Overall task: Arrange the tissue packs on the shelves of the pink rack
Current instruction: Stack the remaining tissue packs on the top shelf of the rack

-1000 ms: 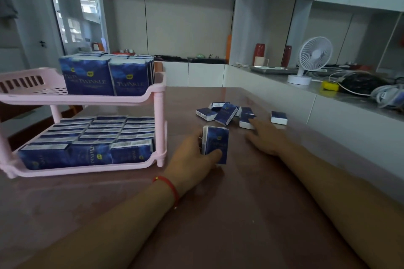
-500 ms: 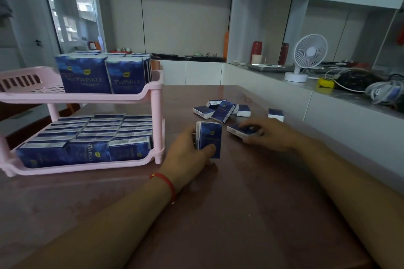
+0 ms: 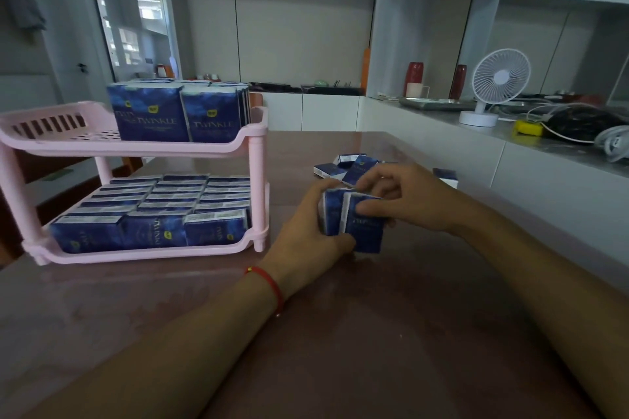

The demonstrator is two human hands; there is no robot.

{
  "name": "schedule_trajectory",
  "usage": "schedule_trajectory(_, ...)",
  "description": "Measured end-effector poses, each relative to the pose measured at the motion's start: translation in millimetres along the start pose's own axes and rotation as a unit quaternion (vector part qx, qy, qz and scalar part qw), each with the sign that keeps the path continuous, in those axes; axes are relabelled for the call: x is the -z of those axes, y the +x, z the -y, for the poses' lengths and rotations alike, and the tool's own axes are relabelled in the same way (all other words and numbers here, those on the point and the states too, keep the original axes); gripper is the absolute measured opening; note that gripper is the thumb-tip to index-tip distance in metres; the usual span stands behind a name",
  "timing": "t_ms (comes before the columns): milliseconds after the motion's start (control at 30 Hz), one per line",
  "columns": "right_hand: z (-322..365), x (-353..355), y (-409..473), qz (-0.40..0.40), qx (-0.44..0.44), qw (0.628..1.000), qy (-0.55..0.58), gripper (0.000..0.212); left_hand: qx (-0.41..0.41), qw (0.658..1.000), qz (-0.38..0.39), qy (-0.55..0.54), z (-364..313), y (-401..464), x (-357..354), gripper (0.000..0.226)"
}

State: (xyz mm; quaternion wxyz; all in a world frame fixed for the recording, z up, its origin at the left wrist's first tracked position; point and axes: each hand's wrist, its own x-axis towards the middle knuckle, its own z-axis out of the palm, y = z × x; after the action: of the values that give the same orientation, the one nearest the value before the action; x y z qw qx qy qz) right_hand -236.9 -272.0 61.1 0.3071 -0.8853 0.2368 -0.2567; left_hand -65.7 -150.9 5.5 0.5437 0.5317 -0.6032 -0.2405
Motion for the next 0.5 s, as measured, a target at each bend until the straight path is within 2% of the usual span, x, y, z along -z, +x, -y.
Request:
schedule_trajectory(67, 3.4, -5.7, 0.1, -0.022, 0.009, 1.000, -0.004, 0.055, -0.012, 1.000, 0.018, 0.006, -2.8, -3.0, -1.3, 0.077)
schedule_trajectory(167, 8.2, -11.7, 0.6, -0.056, 0.033, 0.998, -0.019, 0.057, -0.023, 1.000, 0.005, 0.001, -4.4, -3.8, -1.3, 0.083)
schedule_trajectory(267, 11.4, -17.3, -0.6, -0.044, 0.041, 0.996, -0.068, 0.055, -0.004, 1.000, -0.009, -0.014, -9.1, -7.1, 1.6, 0.087)
schedule_trajectory(400, 21.3, -27.6, -2.5, -0.041, 0.090, 0.995, -0.018, 0.039, 0.002, 0.999, -0.028, -0.023, -21.5, -18.8, 5.8, 0.066)
schedule_trajectory(500, 37.5, -31.9, -4.6, -0.061, 0.122, 0.991, 0.002, 0.036, 0.021, 0.999, -0.045, -0.006, -36.3, -22.2, 18.9, 0.048)
